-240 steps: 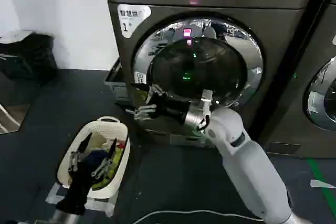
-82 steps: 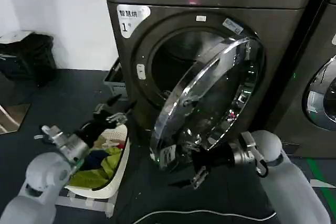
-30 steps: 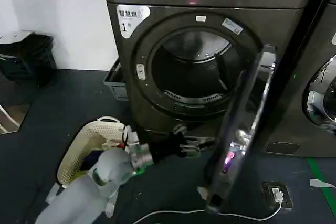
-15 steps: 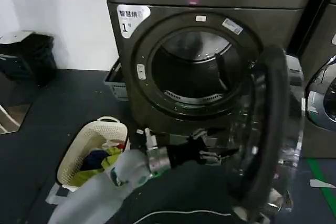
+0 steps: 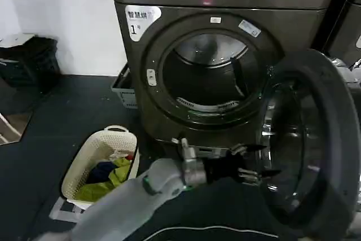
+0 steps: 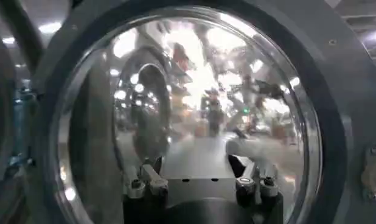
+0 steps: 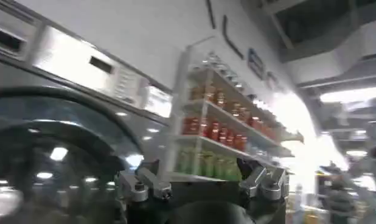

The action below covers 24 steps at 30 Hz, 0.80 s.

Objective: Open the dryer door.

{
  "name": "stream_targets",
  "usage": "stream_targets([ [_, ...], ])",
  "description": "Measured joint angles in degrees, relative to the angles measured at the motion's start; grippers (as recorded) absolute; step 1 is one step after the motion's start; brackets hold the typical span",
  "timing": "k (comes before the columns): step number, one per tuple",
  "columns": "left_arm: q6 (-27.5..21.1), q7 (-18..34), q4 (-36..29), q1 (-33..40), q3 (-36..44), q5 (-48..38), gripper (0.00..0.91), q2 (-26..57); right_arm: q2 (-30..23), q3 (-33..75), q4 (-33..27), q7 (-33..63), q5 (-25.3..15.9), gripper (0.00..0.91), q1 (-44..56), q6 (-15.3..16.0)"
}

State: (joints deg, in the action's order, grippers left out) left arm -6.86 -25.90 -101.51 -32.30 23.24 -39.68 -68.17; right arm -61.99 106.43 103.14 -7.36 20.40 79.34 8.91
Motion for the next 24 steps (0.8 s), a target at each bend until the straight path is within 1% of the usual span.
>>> stream_targets([
  [6, 0.88, 0.46, 3.65, 3.05, 3.24, 0.96, 0.907, -4.30, 0.04, 3.36, -0.63, -0.65, 0.38, 0.907, 2.65, 0.24],
  [18, 5.98, 0.36, 12.83, 8.94, 7.20, 2.19, 0.907, -12.90, 0.34, 5.56, -0.50, -0.52, 0.29, 0.907, 4.54, 0.59],
  [24, 7.62, 0.01, 17.63, 11.43, 8.43, 2.79, 0.907, -16.28, 0.52, 5.67, -0.41, -0.44, 0.24, 0.907, 4.66, 0.61],
])
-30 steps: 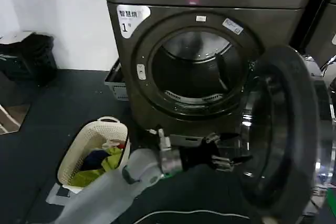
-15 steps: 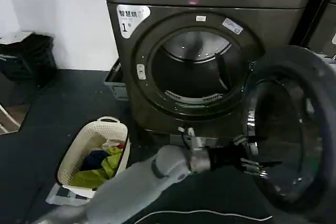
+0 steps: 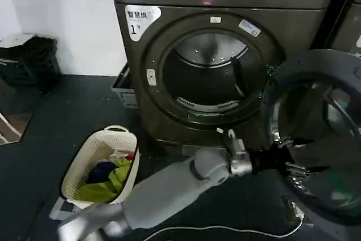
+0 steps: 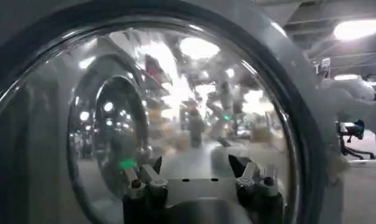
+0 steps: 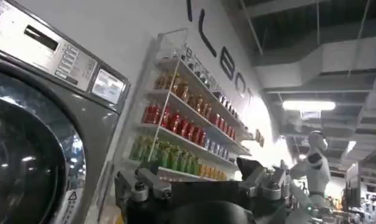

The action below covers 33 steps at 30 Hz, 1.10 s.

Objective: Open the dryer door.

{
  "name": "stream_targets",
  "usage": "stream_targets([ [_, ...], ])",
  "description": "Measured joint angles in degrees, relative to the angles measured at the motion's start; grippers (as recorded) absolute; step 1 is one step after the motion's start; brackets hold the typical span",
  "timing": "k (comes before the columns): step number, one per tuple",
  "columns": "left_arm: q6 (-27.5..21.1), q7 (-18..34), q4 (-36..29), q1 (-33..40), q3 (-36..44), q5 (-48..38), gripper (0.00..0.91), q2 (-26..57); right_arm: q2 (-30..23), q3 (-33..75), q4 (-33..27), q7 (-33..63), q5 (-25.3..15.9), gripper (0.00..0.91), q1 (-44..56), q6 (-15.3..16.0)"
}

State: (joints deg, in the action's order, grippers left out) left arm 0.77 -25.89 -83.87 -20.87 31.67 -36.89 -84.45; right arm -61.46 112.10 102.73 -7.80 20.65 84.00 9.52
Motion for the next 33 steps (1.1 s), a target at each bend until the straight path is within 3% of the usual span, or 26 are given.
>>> stream_targets([
  [8, 2.40, 0.48, 5.31, 1.81, 1.26, 2.27, 0.907, -4.10, -0.05, 0.48, -0.01, 0.01, -0.08, 0.907, 0.25, -0.08],
  [15, 4.35, 3.03, 8.90, 2.78, 1.99, 4.88, 0.907, -7.65, -0.02, 2.19, -0.37, 1.19, -2.71, 0.907, 1.29, -2.24],
  [33, 6.47, 5.37, 16.80, 4.88, 1.92, 5.93, 0.907, -7.74, 0.01, 8.02, 0.64, 2.70, -4.62, 0.907, 3.81, -2.48],
])
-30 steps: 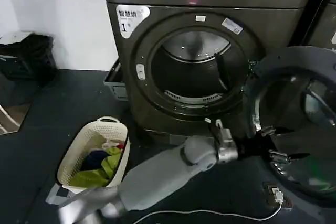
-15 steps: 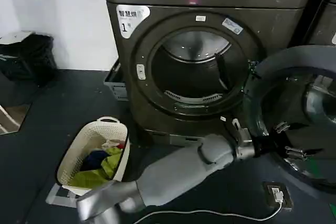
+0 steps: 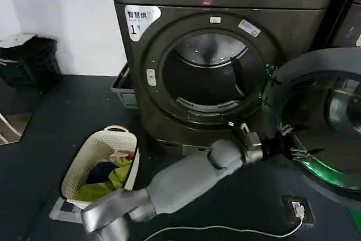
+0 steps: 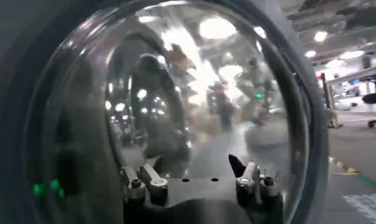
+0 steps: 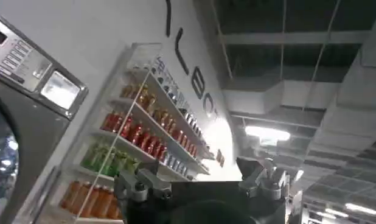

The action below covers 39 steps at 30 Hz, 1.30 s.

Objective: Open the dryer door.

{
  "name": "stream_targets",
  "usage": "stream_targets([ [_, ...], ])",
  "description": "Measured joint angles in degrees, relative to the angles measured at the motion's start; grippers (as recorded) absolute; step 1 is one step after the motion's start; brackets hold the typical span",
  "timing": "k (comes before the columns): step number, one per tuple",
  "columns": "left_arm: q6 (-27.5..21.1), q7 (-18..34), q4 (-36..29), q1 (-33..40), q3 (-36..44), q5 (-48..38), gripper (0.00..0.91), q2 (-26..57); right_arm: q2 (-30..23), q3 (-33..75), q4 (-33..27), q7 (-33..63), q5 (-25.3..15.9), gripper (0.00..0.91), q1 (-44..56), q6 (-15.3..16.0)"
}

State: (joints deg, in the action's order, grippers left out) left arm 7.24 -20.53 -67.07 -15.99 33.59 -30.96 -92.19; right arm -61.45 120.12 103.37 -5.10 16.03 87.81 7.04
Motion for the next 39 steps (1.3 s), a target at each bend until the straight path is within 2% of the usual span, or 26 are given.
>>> stream_targets([
  [9, 0.43, 0.55, 0.30, -0.24, -0.23, 0.00, 0.907, -0.01, -0.05, -0.05, -0.11, 0.01, 0.04, 0.907, -0.06, 0.01],
  [20, 0.85, 1.15, -5.07, -1.62, 0.49, -1.91, 0.907, -0.01, 0.52, -0.33, -0.43, -0.05, -0.20, 0.907, -0.67, 0.74],
  [26, 6.30, 2.31, -9.80, -2.89, 1.02, -5.81, 0.907, 0.21, 1.23, 0.19, -0.74, 0.11, -0.69, 0.907, -0.67, 1.26],
  [30, 10.64, 3.56, -12.53, -3.60, 0.56, -6.55, 0.907, 4.84, 1.33, 0.14, -0.37, 0.12, -0.79, 0.907, -0.76, 1.26],
  [39, 12.04, 5.78, -19.16, -5.54, -0.80, -8.01, 0.907, 14.27, 1.47, 0.04, 0.30, 0.03, -0.94, 0.907, -1.20, 1.28],
])
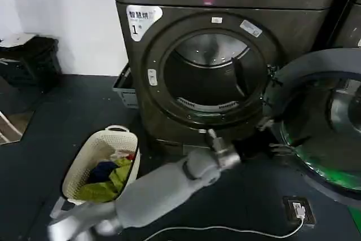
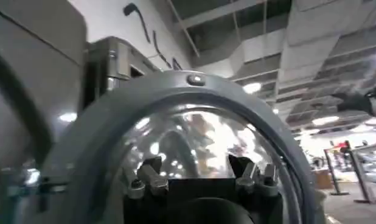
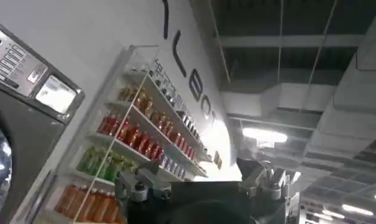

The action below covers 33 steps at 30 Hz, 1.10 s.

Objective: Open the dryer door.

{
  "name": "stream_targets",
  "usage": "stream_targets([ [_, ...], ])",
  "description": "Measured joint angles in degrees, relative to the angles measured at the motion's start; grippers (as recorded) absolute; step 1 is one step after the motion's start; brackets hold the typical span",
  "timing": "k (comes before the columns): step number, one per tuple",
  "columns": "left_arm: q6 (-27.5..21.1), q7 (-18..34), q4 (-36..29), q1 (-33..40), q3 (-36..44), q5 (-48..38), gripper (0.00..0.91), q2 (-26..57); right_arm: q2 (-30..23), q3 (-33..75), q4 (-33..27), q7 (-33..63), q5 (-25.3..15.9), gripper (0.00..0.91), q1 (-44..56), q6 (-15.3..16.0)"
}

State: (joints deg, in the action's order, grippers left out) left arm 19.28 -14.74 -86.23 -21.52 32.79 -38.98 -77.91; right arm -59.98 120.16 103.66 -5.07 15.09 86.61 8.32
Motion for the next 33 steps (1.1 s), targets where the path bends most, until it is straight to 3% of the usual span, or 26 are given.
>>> stream_targets([
  [18, -0.27, 0.43, -18.06, -5.43, -4.79, -3.95, 0.907, 26.15, 0.04, 3.11, 3.57, 1.20, -2.71, 0.907, 0.47, 0.61],
  [23, -3.84, -0.35, -22.49, -7.39, -6.24, -4.58, 0.907, 34.26, 0.07, 2.80, 4.37, 2.26, -1.08, 0.907, 0.35, 2.52],
  [33, -14.71, -3.81, -29.17, -13.43, -12.31, -6.67, 0.907, 46.20, 1.05, 1.95, 4.81, 2.35, -2.86, 0.907, -1.56, 3.76],
])
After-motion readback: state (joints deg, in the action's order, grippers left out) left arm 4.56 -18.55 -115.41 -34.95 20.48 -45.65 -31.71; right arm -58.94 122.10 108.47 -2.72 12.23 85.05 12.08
